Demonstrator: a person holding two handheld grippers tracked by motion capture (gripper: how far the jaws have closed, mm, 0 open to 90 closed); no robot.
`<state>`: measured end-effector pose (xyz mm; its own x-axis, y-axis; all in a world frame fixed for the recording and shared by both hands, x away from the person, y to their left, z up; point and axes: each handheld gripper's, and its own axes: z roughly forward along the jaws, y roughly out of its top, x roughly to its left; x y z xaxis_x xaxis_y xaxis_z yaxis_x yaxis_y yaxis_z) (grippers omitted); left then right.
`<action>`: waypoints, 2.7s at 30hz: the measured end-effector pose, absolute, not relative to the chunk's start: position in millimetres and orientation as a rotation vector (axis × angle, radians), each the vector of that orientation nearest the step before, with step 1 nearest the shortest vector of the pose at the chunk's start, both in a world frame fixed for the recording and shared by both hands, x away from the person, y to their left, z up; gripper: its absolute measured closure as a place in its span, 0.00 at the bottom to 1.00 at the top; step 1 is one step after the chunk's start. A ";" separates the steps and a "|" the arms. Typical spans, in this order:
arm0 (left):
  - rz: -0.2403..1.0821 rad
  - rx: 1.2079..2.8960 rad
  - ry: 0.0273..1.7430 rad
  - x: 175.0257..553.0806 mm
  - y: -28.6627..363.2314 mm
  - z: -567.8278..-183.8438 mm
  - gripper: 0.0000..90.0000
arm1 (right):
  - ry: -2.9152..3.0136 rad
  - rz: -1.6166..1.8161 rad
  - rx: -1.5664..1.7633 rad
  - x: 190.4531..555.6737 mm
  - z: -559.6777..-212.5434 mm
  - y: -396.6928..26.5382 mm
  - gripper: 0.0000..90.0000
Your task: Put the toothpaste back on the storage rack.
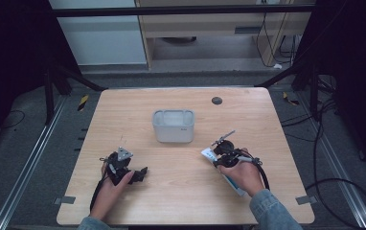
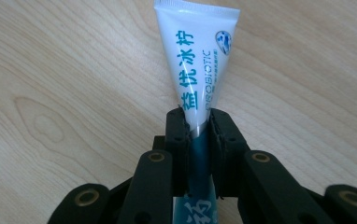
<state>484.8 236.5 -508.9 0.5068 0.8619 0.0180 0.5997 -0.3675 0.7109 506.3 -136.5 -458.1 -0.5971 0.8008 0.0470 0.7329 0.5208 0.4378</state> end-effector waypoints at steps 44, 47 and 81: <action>0.517 2.103 1.181 482.2 236.1 -508.9 0.00 | 2.233 1.002 1.308 531.2 -359.2 -142.1 0.88; 0.520 2.098 1.188 482.2 235.6 -509.0 0.00 | 2.191 1.046 1.313 530.2 -350.5 -137.1 0.88; 0.534 2.081 1.223 475.7 230.2 -509.1 0.00 | 1.840 1.292 1.286 538.9 -310.5 -106.3 0.88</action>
